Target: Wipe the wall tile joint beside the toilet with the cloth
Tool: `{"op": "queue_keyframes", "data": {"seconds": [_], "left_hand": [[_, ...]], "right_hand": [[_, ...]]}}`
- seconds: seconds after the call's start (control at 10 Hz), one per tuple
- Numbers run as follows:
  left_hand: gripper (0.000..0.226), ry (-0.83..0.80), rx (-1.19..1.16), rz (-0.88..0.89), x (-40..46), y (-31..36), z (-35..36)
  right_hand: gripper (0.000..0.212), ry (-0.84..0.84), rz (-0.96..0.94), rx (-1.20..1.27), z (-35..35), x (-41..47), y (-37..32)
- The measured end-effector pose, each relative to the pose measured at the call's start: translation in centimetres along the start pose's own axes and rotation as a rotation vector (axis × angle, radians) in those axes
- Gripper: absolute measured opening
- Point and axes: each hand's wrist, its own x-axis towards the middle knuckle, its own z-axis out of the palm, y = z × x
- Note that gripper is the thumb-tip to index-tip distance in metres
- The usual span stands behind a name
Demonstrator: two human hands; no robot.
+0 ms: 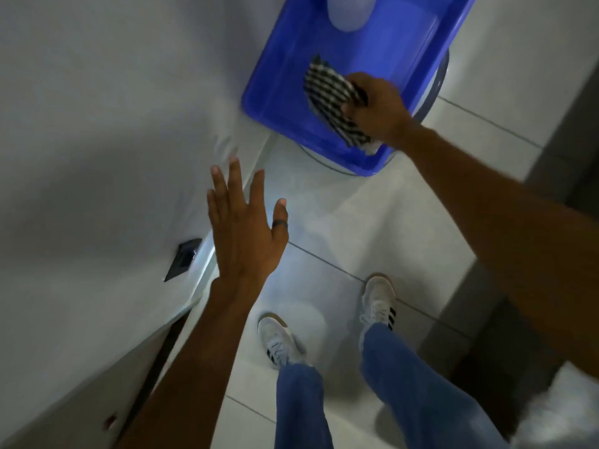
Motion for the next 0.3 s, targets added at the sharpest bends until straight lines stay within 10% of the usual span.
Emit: {"op": "queue_keyframes", "data": {"seconds": [0.1,0.3], "left_hand": [[0.072,-0.068,-0.016,-0.045,-0.1,1.1,1.8],[0.073,0.090,-0.071,-0.090,-4.1,3.2,-5.7]], "right_hand": [[0.044,-0.282,0.195,-0.125,0.6,3.6,1.4],[0.048,-0.116,0.024,-0.331,-2.1,-0.6,-3.3]]}}
